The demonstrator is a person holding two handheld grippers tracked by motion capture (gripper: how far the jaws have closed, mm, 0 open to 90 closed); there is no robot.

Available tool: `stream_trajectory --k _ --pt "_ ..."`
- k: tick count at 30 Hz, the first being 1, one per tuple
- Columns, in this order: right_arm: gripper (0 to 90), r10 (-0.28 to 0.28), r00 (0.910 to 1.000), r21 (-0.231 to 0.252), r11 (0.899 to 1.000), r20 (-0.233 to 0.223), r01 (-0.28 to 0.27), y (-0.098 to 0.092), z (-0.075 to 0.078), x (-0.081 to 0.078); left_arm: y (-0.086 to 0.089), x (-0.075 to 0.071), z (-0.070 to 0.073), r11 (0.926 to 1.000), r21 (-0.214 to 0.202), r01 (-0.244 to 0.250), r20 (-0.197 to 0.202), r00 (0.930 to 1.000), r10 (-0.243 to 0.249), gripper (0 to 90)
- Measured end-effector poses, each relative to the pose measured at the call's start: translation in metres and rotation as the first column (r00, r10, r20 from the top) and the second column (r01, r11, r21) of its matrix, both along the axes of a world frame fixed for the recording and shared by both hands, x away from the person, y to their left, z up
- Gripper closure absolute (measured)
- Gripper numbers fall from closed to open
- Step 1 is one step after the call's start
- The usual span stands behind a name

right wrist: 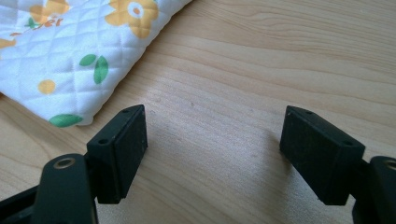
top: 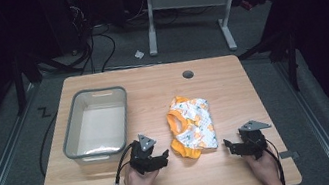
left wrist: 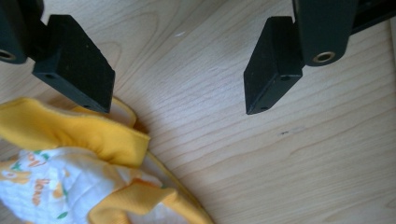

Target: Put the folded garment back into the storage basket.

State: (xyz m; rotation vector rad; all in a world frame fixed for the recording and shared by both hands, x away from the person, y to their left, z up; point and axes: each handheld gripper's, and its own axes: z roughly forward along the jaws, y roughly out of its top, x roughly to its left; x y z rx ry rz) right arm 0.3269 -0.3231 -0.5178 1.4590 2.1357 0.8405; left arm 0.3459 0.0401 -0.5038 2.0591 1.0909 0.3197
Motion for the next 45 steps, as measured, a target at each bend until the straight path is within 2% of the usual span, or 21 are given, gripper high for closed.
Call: stream_trajectory --k 4,10,13,20,28,30,32,36,45 --pt "23.5 0.001 1.0000 -0.001 1.000 0.000 -0.001 0.000 0.000 0.000 -0.004 0.000 0.010 0.9996 -0.022 0.018 0.018 0.9997 -0.018 24.1" --pt "23.5 0.000 1.0000 0.000 1.000 0.000 0.000 0.000 0.000 0.000 -0.008 0.004 0.017 0.9982 -0.048 0.037 0.018 0.9992 -0.036 22.9" --pt "23.5 0.001 1.0000 0.000 1.000 0.001 -0.001 0.000 0.000 0.000 -0.009 0.005 0.018 0.9982 -0.043 0.041 0.018 0.9990 -0.041 22.4" --pt "23.5 -0.001 1.0000 0.000 1.000 0.000 0.001 0.000 0.000 0.000 -0.013 0.009 0.026 0.9965 -0.061 0.057 0.019 0.9983 -0.056 22.0" --pt "23.5 0.001 1.0000 0.000 1.000 0.001 -0.001 0.000 0.000 0.000 -0.019 0.014 0.031 0.9959 -0.053 0.073 0.014 0.9973 -0.073 21.8" --pt "23.5 0.000 1.0000 0.000 1.000 0.000 0.000 0.000 0.000 0.000 -0.019 0.015 0.033 0.9946 -0.071 0.076 0.016 0.9970 -0.075 21.9" --pt "23.5 0.000 1.0000 0.000 1.000 0.000 0.000 0.000 0.000 0.000 -0.021 0.017 0.033 0.9951 -0.068 0.071 0.015 0.9974 -0.070 21.1" --pt "23.5 0.000 1.0000 0.000 1.000 0.000 0.000 0.000 0.000 0.000 -0.028 0.021 0.039 0.9952 -0.053 0.082 0.021 0.9965 -0.081 18.5" --pt "23.5 0.001 1.0000 0.000 1.000 0.000 -0.001 0.000 0.000 0.000 -0.042 0.034 0.041 0.9925 -0.068 0.101 0.001 0.9948 -0.102 15.8"
